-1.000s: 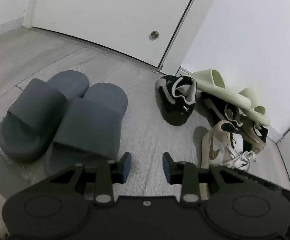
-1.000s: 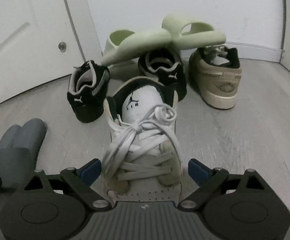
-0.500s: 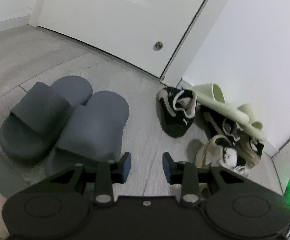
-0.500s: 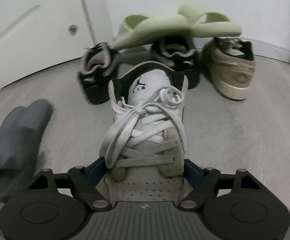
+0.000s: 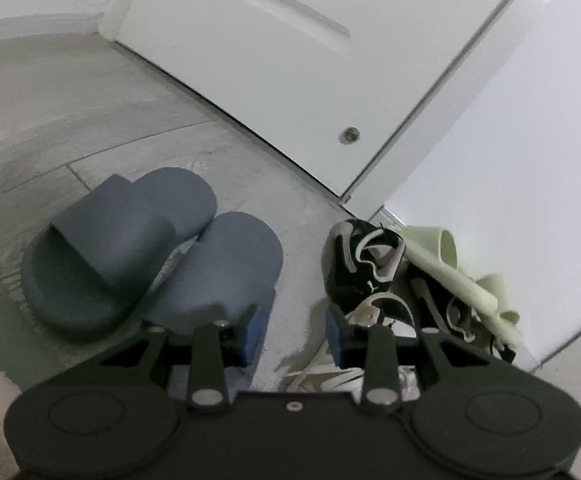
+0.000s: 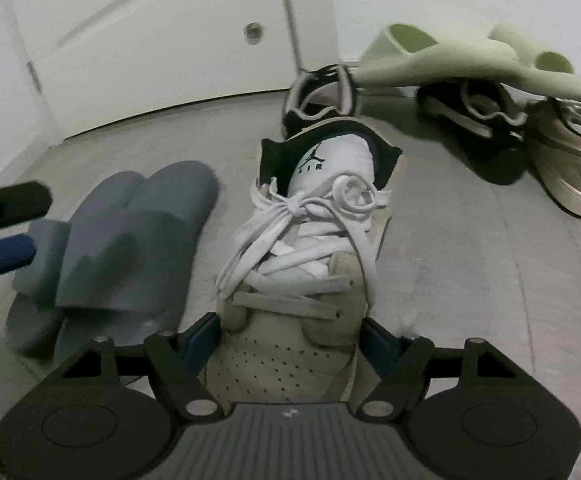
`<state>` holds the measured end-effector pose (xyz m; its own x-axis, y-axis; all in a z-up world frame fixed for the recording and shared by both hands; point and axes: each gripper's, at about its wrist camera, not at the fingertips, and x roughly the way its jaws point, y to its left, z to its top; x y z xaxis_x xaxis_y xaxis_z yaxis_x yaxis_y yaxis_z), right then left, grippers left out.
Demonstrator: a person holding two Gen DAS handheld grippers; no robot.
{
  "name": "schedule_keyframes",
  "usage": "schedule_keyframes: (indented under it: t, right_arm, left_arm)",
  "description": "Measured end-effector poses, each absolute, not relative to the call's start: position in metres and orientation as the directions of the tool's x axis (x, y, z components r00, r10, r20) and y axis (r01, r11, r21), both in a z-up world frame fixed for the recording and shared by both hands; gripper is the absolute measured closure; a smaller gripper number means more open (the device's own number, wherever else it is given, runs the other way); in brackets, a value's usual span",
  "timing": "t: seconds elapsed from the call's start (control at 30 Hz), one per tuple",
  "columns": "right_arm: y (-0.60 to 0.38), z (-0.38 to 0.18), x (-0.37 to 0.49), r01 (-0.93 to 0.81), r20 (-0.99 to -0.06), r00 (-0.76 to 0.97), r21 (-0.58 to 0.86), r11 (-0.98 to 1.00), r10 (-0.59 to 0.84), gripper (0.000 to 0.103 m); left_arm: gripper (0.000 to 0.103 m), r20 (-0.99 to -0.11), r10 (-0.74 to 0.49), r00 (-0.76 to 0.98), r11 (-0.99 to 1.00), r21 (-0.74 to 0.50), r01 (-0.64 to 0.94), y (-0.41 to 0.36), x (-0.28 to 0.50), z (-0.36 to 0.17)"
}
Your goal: Organize scattered shoes
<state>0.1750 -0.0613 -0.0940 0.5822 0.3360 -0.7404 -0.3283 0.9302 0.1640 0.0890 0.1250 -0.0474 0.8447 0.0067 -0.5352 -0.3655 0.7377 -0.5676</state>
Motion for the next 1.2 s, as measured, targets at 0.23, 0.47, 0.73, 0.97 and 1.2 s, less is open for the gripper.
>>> schedule_keyframes:
  t: [0.23, 0.47, 0.73, 0.97, 1.2]
  right_arm:
    - [-0.044, -0.094, 0.162, -0.418, -0.736, 0.552, 0.163, 0.894, 0.392, 0.030]
    - [-0.024, -0.095, 0.175, -0.433, -0.728, 0.549, 0.173, 0.885, 0.411, 0.030]
    - [-0.032, -0.088, 0.174, -0.464, -0.718, 0.554, 0.154, 0.873, 0.421, 0.016]
    - [-0.094, -0.031, 0.141, -0.404, -0.629, 0.718, -0.028, 0.914, 0.298, 0.010]
    - [-0.196, 0.032, 0.159, -0.154, -0.428, 0.897, -0.062, 0.986, 0.114, 0.004]
  left_arm:
    - [0.068, -0.542, 0.005, 0.840, 0.742, -0.561, -0.366, 0.122, 0.093, -0.049]
    - [0.068, -0.540, 0.004, 0.842, 0.737, -0.567, -0.367, 0.123, 0.092, -0.052]
    - [0.068, -0.530, 0.000, 0.848, 0.735, -0.575, -0.359, 0.125, 0.092, -0.053]
    - [0.068, -0.530, -0.001, 0.848, 0.817, -0.490, -0.305, 0.106, 0.090, -0.045]
    - [0.069, -0.554, -0.025, 0.832, 0.927, -0.325, -0.189, 0.040, 0.097, -0.027]
